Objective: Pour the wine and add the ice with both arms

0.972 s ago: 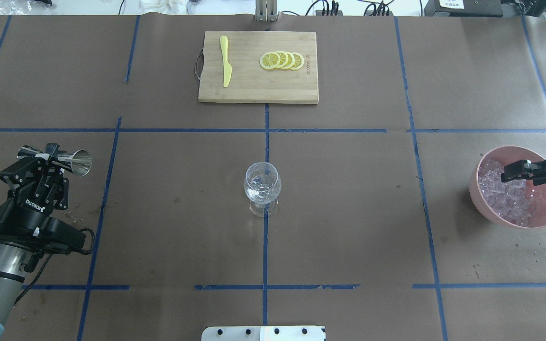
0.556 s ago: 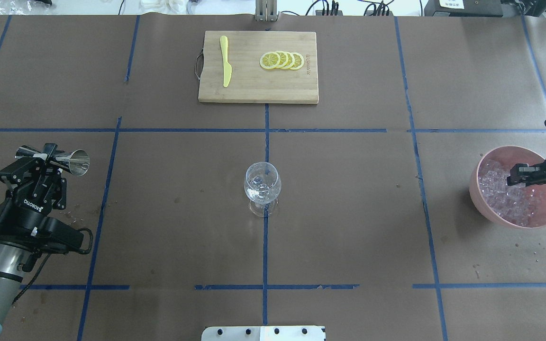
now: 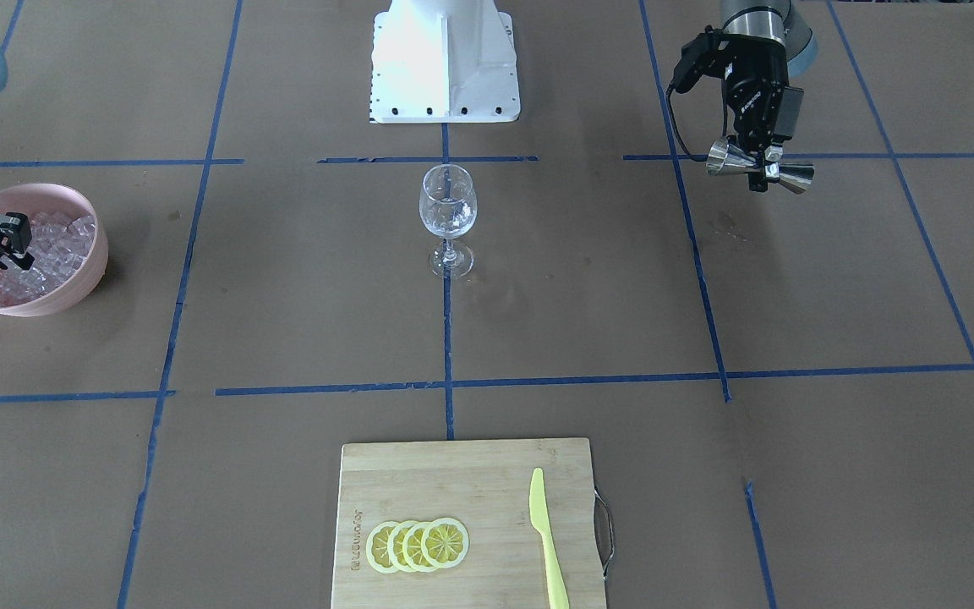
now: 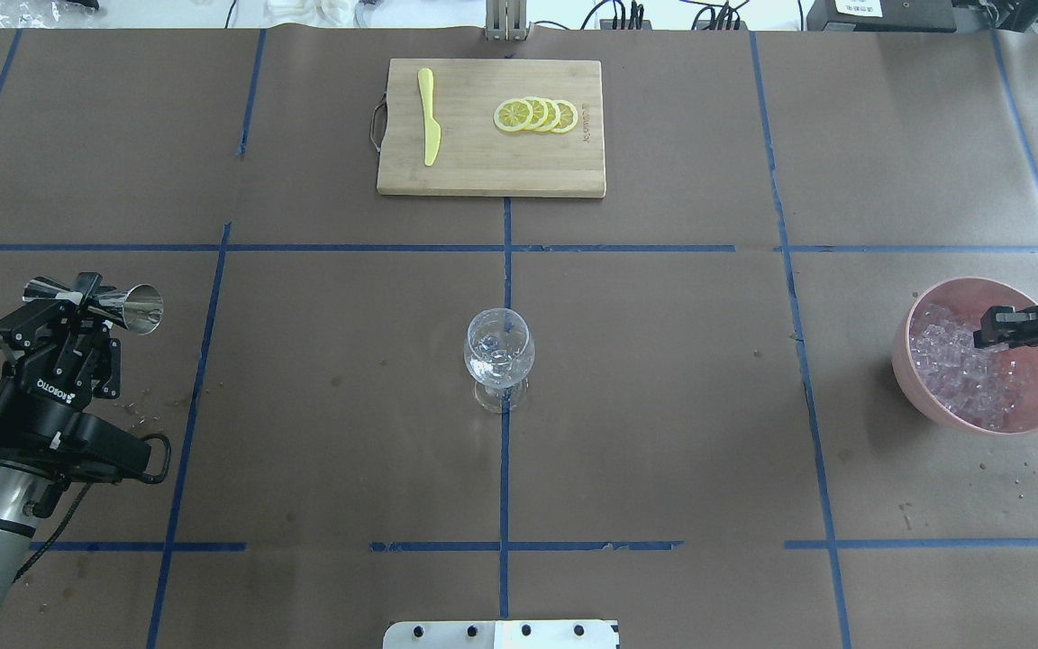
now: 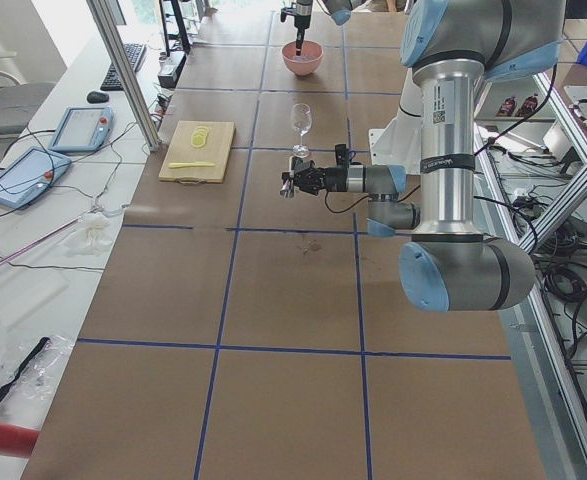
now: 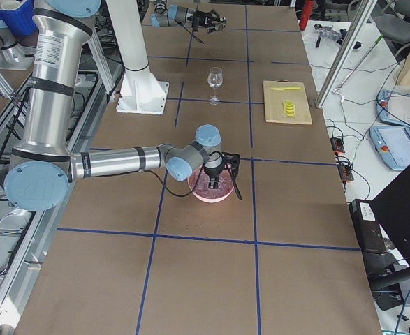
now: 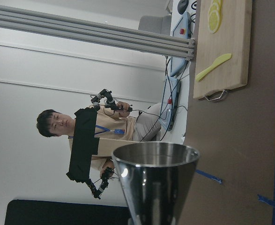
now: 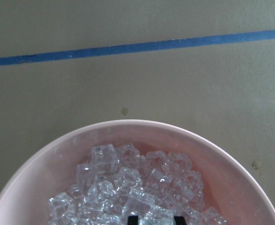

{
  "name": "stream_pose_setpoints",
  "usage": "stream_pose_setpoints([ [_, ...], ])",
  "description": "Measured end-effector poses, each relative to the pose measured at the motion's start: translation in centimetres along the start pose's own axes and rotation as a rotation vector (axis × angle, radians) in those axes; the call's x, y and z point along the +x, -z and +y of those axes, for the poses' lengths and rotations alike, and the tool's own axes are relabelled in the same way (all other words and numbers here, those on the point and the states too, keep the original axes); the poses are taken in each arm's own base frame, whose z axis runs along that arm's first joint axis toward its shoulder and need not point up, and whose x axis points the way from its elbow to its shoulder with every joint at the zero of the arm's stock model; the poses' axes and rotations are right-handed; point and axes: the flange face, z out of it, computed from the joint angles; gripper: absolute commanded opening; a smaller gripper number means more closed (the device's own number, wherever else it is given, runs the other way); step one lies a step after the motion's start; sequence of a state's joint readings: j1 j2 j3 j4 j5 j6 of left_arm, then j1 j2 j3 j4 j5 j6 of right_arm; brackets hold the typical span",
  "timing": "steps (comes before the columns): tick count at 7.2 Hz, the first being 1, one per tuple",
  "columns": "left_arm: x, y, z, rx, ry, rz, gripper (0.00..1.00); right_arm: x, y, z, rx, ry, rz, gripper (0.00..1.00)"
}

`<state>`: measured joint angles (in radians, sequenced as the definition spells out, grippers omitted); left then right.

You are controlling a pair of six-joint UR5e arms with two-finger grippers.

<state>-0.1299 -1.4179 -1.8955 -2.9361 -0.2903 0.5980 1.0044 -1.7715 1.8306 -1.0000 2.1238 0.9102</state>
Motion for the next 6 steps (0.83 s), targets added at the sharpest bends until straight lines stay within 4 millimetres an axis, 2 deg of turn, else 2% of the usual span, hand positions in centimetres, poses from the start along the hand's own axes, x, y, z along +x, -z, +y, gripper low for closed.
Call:
stream_pose_setpoints([
  [4,1.3,0.2,2.6,0.023,0.151,-0.013,0.00,-1.1,3.6,-0.9,0.056,0.001,-0.046,0.00],
  [6,2.4,0.2,3.2,0.033,0.442,0.012,0.00,-1.7,4.5,-0.9,0.069,0.010,-0.060,0.00],
])
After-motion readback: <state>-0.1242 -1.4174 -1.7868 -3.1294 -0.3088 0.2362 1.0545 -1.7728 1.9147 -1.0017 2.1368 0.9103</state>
